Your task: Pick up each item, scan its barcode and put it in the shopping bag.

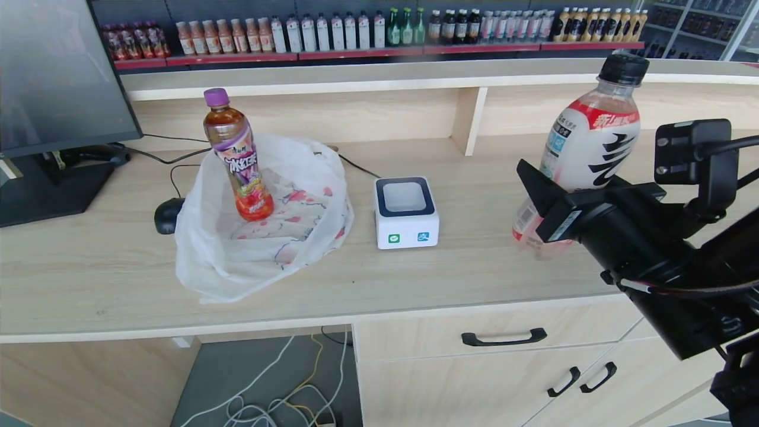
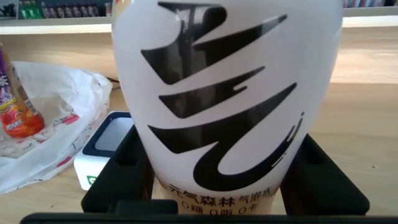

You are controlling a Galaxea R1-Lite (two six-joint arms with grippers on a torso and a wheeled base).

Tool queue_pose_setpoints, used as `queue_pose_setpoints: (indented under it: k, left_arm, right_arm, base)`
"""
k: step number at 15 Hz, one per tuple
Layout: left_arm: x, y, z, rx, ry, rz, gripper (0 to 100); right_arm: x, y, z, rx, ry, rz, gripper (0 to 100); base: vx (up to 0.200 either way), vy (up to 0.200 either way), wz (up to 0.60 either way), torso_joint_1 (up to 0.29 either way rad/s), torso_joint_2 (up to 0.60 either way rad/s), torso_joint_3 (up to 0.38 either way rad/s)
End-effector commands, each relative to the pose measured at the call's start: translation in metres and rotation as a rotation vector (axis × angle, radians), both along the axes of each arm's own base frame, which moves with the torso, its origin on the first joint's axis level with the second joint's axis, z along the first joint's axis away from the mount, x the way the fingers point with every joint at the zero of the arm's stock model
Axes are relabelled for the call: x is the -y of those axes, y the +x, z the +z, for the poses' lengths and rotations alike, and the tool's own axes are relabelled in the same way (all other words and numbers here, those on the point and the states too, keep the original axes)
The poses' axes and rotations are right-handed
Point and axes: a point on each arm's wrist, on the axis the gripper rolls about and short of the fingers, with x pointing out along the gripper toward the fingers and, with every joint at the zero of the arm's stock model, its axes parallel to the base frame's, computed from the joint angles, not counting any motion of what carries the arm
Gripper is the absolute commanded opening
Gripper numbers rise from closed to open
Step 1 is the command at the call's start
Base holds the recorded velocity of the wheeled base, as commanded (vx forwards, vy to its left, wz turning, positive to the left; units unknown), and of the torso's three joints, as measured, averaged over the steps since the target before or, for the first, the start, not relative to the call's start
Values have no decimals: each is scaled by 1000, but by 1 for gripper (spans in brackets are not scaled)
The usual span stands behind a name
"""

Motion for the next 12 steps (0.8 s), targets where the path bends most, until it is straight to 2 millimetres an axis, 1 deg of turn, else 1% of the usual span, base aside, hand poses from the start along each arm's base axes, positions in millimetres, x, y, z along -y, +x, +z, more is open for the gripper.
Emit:
queue_pose_setpoints:
  k: [1, 3, 5, 7, 9, 10, 12]
  left_arm:
    - [0, 0, 0, 0, 0, 0, 100]
    - [0, 0, 0, -1, -2, 0, 100]
    - [0, 0, 0, -1, 0, 0, 100]
    - [0, 0, 0, -1, 3, 0, 100]
    - [0, 0, 0, -1, 1, 0, 100]
    - [0, 0, 0, -1, 1, 0, 100]
    - [0, 0, 0, -1, 1, 0, 100]
  right_arm:
    - [1, -4, -1, 0, -6, 3, 0]
    - [-2, -3, 2, 15, -6, 5, 0]
    - [-2, -3, 5, 36, -43, -21, 0]
    - [-1, -1, 8, 58, -100, -53, 0]
    - [9, 7, 13, 96, -177, -121, 0]
    - [11, 11, 18, 126, -229, -129, 0]
    - [7, 16, 25, 175, -306, -149, 0]
  base:
    - [0, 200, 0, 2, 2, 2]
    - [0, 200, 0, -2, 2, 2]
    - [0, 200, 0, 2, 5, 5]
    - [0, 0, 0, 0, 0, 0]
    - [0, 0, 0, 0, 0, 0]
    - [0, 0, 0, 0, 0, 0]
    - [0, 0, 0, 0, 0, 0]
